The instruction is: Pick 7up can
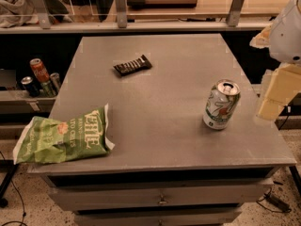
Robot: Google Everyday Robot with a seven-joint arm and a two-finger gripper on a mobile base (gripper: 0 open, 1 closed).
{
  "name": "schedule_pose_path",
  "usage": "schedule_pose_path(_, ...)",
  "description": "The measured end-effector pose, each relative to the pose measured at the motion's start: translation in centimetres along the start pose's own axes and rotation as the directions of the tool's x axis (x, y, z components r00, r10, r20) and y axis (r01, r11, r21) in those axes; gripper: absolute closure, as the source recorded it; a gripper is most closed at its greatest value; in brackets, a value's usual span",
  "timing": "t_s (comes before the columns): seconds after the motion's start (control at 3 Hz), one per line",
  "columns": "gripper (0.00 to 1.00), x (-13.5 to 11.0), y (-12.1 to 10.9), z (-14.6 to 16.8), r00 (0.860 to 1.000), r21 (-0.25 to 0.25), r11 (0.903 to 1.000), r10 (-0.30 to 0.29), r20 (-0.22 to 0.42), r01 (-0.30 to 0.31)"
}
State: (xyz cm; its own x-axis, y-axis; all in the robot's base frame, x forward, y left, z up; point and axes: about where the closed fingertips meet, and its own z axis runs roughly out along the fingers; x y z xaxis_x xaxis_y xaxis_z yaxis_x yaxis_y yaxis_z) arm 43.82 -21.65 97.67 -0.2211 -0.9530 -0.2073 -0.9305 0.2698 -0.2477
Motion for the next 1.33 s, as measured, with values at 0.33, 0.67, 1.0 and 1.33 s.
schedule_pose_path(0.33,0.00,0.0,0.0,0.0,1.000,0.000,1.0000,0.000,0.000,0.000)
schedule_pose_path(0.67,0.00,-0.2,-0.1,0.4,0.999,-0.014,0.9998,-0.015,0.042,0.015)
schedule_pose_path(1.0,0.00,-0.4,0.0,1.8,0.991,-0.061,0.9973,-0.032,0.133,0.040)
schedule_pose_path(1.33,0.00,-0.4,0.0,3.6,0.967,-0.111,0.9914,-0.040,0.252,0.070)
